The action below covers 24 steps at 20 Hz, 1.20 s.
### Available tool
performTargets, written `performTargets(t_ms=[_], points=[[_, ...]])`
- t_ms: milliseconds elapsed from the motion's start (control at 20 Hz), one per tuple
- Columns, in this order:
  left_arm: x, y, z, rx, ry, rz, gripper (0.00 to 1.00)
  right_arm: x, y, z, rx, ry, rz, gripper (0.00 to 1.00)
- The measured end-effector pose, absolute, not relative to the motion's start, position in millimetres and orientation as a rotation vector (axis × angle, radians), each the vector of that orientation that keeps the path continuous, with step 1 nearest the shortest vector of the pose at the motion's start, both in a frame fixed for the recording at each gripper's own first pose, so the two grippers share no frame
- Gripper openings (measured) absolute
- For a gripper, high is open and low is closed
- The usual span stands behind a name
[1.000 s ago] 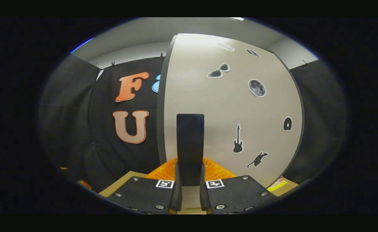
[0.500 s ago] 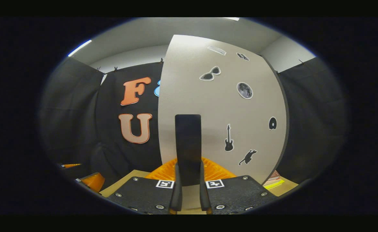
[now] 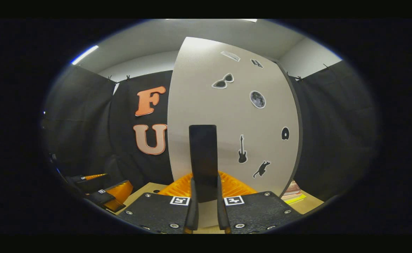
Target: Open the cabinet door with the right hand, grasp the bottle in the cabinet with the left hand and place it on the coaster, then close the cabinet door with the right hand.
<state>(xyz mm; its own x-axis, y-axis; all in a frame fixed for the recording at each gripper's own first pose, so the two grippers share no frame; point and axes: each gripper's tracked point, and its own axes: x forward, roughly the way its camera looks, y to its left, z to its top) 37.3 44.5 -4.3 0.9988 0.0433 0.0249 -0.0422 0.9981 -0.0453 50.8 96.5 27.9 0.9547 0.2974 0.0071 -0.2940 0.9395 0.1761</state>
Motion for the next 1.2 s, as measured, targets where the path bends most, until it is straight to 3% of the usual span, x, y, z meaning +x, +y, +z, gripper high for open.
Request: performTargets(t_ms=[1200], points=[[37,-65,6,-0.039,-0.054,-0.121,0.98,-8,-25,9,0.218,0.069,0.272,0.22]])
